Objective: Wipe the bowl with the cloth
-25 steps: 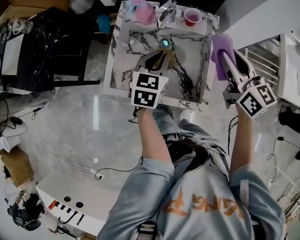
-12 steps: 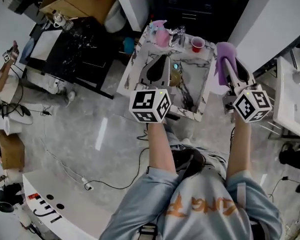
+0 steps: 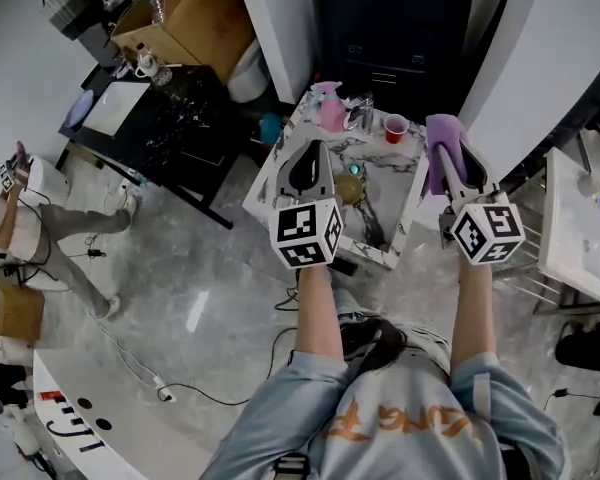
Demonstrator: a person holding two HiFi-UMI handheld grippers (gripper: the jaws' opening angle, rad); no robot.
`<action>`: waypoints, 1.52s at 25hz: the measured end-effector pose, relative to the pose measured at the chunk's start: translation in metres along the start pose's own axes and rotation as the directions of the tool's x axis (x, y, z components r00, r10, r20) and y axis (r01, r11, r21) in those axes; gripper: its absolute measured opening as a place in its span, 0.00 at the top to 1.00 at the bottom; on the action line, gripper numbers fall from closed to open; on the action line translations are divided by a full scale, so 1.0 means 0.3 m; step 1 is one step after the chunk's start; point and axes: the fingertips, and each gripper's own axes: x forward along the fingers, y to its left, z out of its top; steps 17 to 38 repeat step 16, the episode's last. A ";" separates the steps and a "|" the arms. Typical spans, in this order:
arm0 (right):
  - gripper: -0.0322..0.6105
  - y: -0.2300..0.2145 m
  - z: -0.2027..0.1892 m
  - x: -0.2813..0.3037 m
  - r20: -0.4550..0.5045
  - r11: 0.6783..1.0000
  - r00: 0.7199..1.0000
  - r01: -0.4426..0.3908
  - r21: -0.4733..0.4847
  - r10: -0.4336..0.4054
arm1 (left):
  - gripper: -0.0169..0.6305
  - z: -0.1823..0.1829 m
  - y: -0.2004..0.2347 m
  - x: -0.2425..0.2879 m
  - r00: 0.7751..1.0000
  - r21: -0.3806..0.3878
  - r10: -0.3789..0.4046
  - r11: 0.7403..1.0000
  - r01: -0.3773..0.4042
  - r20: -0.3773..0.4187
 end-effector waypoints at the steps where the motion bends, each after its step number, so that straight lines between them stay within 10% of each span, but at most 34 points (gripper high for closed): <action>1: 0.75 0.000 0.011 -0.003 -0.001 1.000 1.000 0.002 -0.006 -0.002 | 0.93 0.006 -0.011 0.002 1.000 0.009 -0.005 1.000 0.005 -0.004; 38: 0.75 -0.093 0.046 0.005 0.024 1.000 1.000 -0.019 0.015 0.018 | 0.93 0.069 -0.110 0.059 1.000 0.079 -0.029 0.996 0.028 0.006</action>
